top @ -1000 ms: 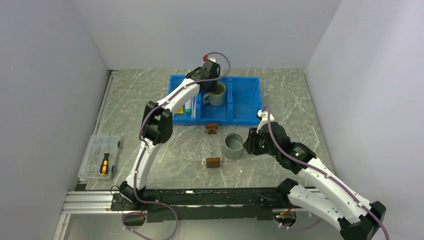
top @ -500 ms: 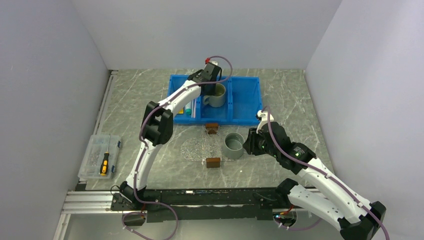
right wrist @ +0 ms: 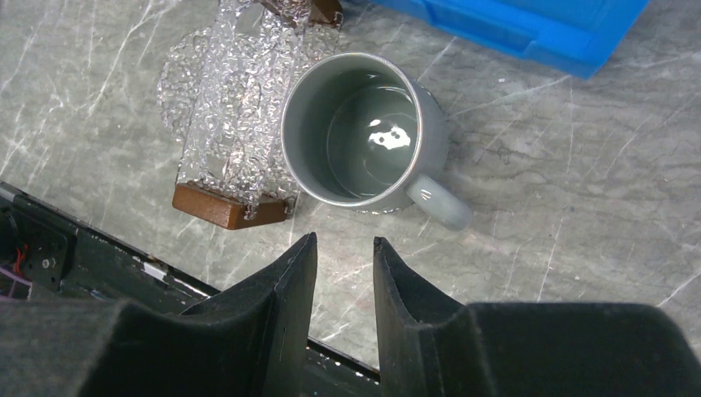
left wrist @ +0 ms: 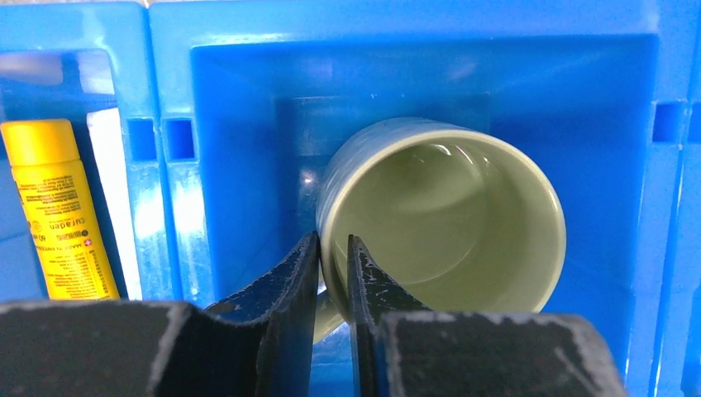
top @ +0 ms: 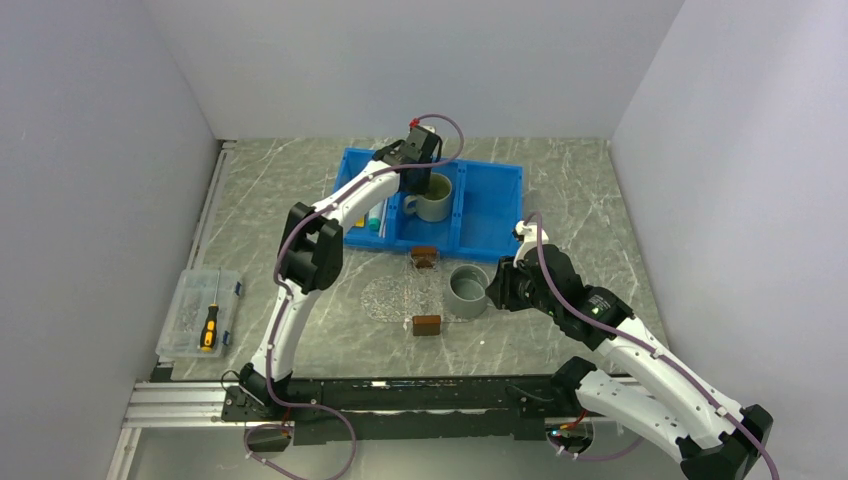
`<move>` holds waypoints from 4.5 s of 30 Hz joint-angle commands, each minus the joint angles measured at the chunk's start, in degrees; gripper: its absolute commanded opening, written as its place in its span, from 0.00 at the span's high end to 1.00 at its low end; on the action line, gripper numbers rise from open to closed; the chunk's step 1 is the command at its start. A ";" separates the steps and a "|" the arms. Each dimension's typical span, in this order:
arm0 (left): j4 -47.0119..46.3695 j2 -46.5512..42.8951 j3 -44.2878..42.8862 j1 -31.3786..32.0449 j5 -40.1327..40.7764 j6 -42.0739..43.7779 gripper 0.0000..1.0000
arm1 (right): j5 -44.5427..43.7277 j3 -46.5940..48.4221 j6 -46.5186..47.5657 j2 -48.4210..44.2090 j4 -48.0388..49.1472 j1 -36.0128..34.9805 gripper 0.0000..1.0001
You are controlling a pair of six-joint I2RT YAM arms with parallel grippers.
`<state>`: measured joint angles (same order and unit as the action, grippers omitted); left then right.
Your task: Prepare toiletry sets of a toothbrush and toothpaste on the tray
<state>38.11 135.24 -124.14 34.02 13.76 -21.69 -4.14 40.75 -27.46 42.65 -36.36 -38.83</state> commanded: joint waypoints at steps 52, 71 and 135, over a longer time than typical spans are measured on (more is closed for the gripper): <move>1.62 -21.64 12.43 2.15 3.62 -22.07 1.00 | -0.84 -0.05 0.22 -0.47 2.08 -0.09 0.67; 5.82 -30.80 7.37 3.87 5.66 -19.26 1.00 | -1.65 0.46 0.26 0.06 1.61 -0.08 0.67; -8.21 -70.12 73.86 5.42 -0.10 -17.36 1.00 | -10.36 8.21 -4.09 6.80 -5.44 -0.11 0.67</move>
<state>37.34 65.80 -49.87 39.20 14.22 -38.59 -13.15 46.39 -31.18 49.19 -41.23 -38.83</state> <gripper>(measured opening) 0.153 0.331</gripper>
